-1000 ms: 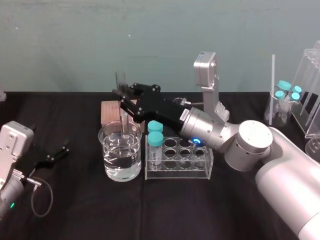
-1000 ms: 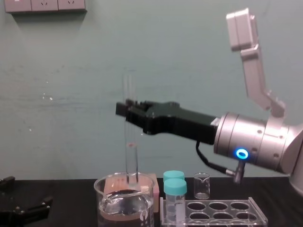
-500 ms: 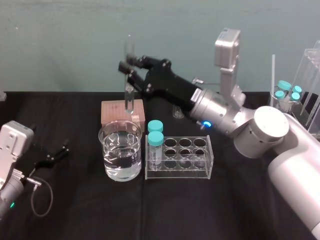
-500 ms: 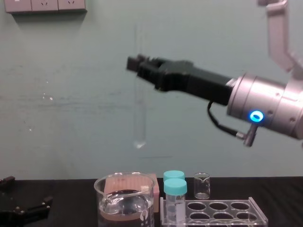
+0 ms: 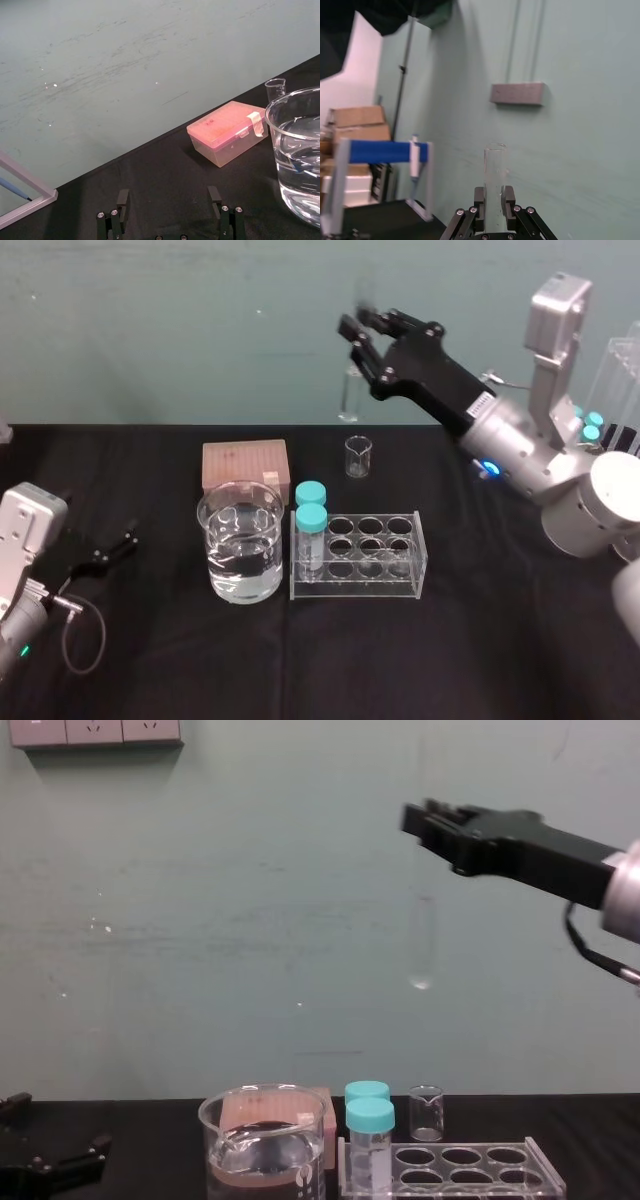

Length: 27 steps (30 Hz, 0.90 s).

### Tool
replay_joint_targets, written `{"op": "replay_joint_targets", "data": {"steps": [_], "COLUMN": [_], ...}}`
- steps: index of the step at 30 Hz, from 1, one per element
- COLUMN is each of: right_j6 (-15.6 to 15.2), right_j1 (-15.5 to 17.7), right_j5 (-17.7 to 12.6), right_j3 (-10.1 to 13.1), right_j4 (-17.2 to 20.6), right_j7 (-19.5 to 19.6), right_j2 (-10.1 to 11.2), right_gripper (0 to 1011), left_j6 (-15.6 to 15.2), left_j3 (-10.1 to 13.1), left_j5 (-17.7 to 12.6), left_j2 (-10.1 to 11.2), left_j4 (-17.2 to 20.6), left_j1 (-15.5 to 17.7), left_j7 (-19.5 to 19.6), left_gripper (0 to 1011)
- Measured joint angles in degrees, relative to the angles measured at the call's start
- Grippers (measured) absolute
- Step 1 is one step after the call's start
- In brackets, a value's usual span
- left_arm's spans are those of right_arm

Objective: Hold the test tube with one hand and immerse one end into the beaker, then return it to the test tube rack.

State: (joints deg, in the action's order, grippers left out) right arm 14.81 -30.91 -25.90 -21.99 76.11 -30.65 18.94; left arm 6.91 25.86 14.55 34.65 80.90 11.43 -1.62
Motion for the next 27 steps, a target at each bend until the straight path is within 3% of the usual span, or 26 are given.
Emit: {"op": "replay_joint_targets", "data": {"steps": [10, 27], "right_j6": [-2.93, -5.42], "right_j1": [7.37, 12.33], "right_j5": [2.41, 4.19], "right_j3": [3.36, 5.44], "right_j4": [4.13, 3.19], "right_j7": [4.97, 6.73], "right_j2": [2.23, 1.32], "right_gripper": [235, 234], "left_j6": [0.00, 0.00], "left_j3": [0.00, 0.00], "left_j5": [0.00, 0.00], "left_j2": [0.00, 0.00], "left_j4": [0.00, 0.00], "left_j1": [0.00, 0.00], "left_j7": [0.00, 0.00], "left_gripper": [1000, 1000]}}
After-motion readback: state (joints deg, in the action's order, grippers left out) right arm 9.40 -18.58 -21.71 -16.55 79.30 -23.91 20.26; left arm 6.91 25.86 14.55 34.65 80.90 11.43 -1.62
